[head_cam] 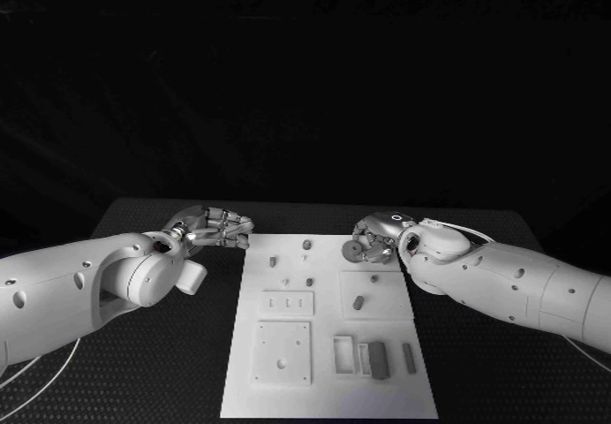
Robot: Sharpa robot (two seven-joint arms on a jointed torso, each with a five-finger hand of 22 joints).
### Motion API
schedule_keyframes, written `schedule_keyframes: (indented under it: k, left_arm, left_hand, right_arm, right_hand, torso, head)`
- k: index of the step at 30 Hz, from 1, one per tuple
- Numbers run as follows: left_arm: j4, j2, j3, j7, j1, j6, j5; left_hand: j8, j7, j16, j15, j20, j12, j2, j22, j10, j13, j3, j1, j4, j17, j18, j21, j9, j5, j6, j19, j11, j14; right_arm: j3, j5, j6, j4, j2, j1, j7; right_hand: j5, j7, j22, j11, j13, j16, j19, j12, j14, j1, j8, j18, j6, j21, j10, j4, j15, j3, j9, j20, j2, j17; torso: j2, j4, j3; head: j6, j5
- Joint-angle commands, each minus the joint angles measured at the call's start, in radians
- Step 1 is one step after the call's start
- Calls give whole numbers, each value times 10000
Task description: Assemble the parts on the task board
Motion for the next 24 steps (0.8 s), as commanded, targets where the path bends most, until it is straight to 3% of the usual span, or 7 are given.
schedule_keyframes:
  k: [1,15,24]
  left_arm:
    - [26,15,7,83,11,145,-37]
    - [33,6,7,75,11,160,-41]
    - [28,-6,7,72,11,159,-52]
  left_hand:
    - [-69,178,-57,27,-6,-35,5,-12,17,10,53,-98,19,12,32,-42,-16,59,-6,-22,27,-71]
    - [-71,178,-66,28,-6,-45,2,-13,20,11,55,-101,18,20,32,-47,-19,59,-6,-21,27,-71]
    - [-73,178,-72,28,-6,-52,0,-14,21,12,58,-100,16,27,32,-51,-22,59,-6,-20,28,-71]
  right_arm:
    - [-25,-130,173,7,37,-64,120]
    - [-39,-354,147,25,70,-160,140]
    - [-39,-457,-405,125,34,-162,77]
  right_hand:
    - [-2,62,224,2,-11,33,-46,80,62,-1,57,296,177,40,3,-29,23,-66,45,-49,103,0]
    - [4,43,210,-15,-169,16,-111,113,50,70,298,296,727,117,-53,-339,9,-99,181,-48,214,-8]
    - [9,65,201,6,-332,-17,-141,-4,12,91,231,296,665,115,-185,-428,27,-85,166,-38,143,-94]
  torso:
    - [-2,-16,14]
    - [4,-24,24]
    - [-3,-8,11]
  head:
    - [-15,7]
    - [-40,19]
    - [-33,16]
